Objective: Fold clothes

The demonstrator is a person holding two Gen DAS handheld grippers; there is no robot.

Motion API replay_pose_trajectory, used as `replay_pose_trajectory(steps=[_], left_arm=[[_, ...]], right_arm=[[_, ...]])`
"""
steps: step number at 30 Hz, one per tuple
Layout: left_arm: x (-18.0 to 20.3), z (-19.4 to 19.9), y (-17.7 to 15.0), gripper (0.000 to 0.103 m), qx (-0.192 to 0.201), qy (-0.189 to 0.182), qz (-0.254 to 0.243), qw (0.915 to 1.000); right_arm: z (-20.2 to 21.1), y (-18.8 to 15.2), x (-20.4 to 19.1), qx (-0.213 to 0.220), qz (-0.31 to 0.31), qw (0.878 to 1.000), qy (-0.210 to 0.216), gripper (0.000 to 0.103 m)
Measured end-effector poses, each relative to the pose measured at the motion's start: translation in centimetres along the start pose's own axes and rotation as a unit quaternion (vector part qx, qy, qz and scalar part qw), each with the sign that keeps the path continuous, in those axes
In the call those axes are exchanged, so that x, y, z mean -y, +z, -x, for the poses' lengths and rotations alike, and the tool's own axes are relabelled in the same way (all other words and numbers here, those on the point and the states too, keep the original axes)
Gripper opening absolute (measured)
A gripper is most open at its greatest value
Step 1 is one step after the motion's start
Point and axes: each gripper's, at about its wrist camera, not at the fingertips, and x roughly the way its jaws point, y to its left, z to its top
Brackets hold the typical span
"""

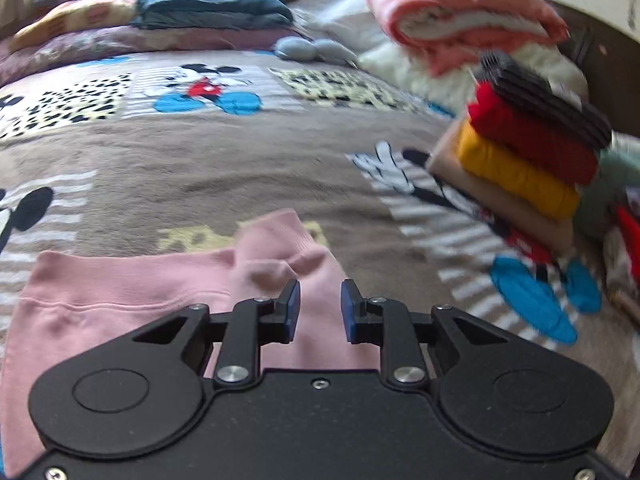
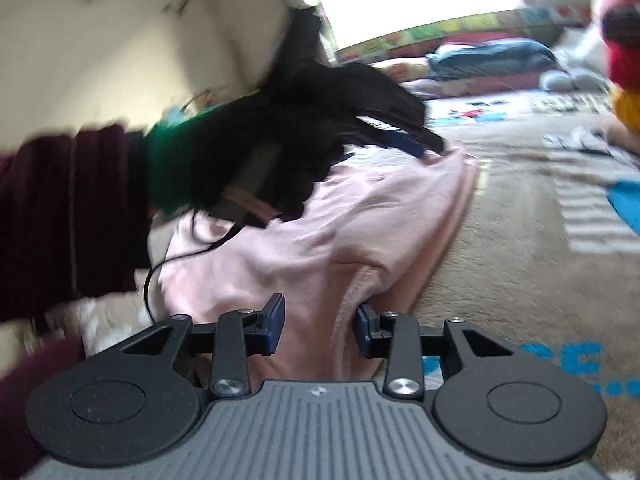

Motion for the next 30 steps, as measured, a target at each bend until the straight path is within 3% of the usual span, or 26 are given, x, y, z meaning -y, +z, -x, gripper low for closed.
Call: replay_pose_trajectory(steps=[7,12,16,19,21,23,27,30], left_arm=[[-0.1,-0.7,-0.7,0.02,-0.017,0.02,-0.02,0.9994],[0.0,0.0,-0.4,0.02,-0.011,0.022,-0.025,0.9994],[0.3,1.2,-0.2,0.02,0.002,0.019,-0.033,0.9993],[0.6,1.9,-0.1,0.02,0.008,0.009,-0.038,0.9992],[1.0,1.9,-0.3,0.02,0.006,0.0,-0.044,0.999],[1.4,1.5,-0.6,0.02,0.0,-0.001,-0.054,0.9985],[1.5,0.5,-1.1,0.02,-0.014,0.02,-0.066,0.9975],[1.6,0.3,-0.6,0.02,-0.004,0.023,-0.059,0.998]], right_arm=[[-1.8,-0.1,-1.2,-0.046,0.039,0.998,0.001,0.04],[-1.1,-0.3,-1.9,-0.052,0.062,0.997,0.001,0.051],[1.7,0.4,-1.7,-0.036,0.074,0.996,-0.014,0.052],[2.7,0.9,-0.8,0.005,0.075,0.995,-0.067,0.053],[2.7,1.7,-1.2,0.061,0.096,0.99,-0.088,0.062],[1.8,2.0,-1.7,0.083,0.105,0.989,-0.063,0.072],[-2.5,0.3,-1.4,-0.035,0.094,0.995,-0.018,0.073],[-2.5,0.5,-0.9,-0.044,0.083,0.996,-0.007,0.073]])
